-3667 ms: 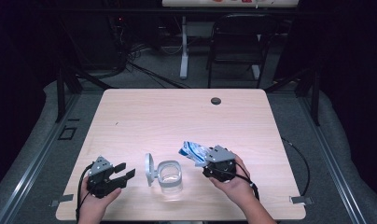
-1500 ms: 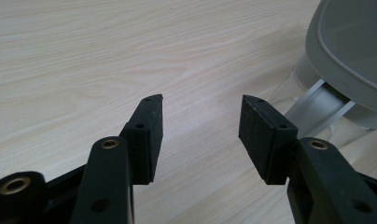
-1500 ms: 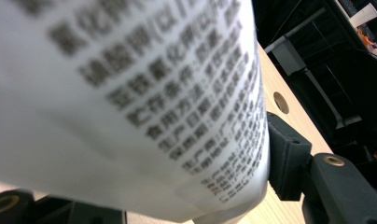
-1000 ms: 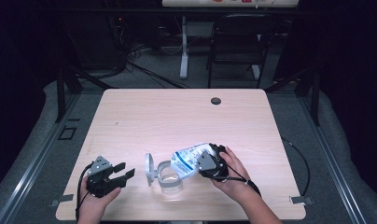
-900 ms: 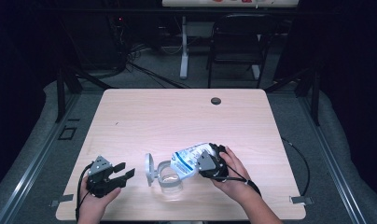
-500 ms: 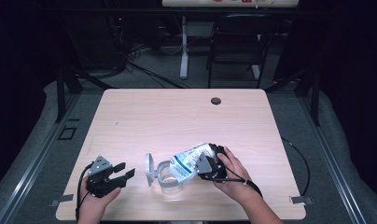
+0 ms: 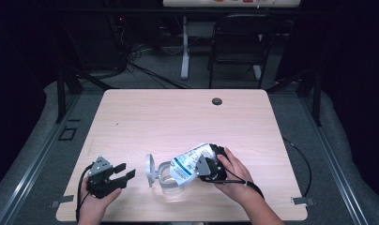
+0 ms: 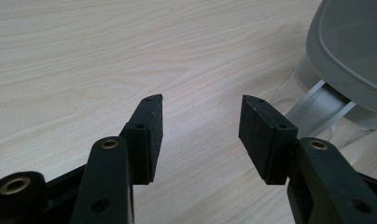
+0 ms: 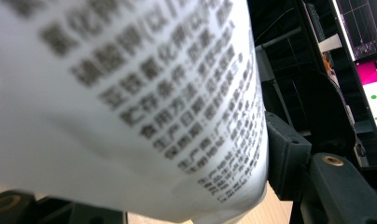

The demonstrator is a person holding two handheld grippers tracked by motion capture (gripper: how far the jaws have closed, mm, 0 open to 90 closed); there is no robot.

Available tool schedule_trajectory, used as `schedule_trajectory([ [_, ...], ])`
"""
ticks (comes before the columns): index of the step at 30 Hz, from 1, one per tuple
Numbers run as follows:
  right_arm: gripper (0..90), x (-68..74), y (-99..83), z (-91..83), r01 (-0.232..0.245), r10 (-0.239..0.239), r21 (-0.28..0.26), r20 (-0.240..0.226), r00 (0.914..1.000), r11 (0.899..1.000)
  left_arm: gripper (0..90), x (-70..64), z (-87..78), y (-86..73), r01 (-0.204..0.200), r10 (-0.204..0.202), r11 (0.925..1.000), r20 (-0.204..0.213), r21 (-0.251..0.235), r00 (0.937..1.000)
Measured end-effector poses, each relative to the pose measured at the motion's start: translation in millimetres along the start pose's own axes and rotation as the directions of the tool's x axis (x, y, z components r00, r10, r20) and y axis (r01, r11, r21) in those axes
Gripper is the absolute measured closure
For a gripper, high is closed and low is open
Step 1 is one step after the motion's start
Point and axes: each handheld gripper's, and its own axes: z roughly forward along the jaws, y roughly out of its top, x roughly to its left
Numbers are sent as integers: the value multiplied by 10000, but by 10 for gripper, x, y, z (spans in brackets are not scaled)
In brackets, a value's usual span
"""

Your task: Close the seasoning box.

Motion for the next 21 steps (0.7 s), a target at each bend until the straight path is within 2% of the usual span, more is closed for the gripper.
schedule_trajectory([
  [2,437,-3,6,-7,163,-163,184,-5,9999,9997,502,4,-2,0,-25,25,10000,-36,39,10000],
  [4,437,1,0,2,285,-286,105,89,9996,9995,502,5,2,-3,-7,7,10000,-36,-1,10000],
  [11,437,9,-6,3,370,-371,95,165,9992,9993,502,3,-4,2,-27,27,10000,-34,38,10000],
  [15,437,-4,9,-8,620,-628,315,243,9977,9976,502,4,1,-2,-22,22,10000,-13,62,10000],
  [21,438,-13,9,7,707,-722,375,387,9966,9968,502,5,10,-8,46,-46,10000,-30,-42,10000],
])
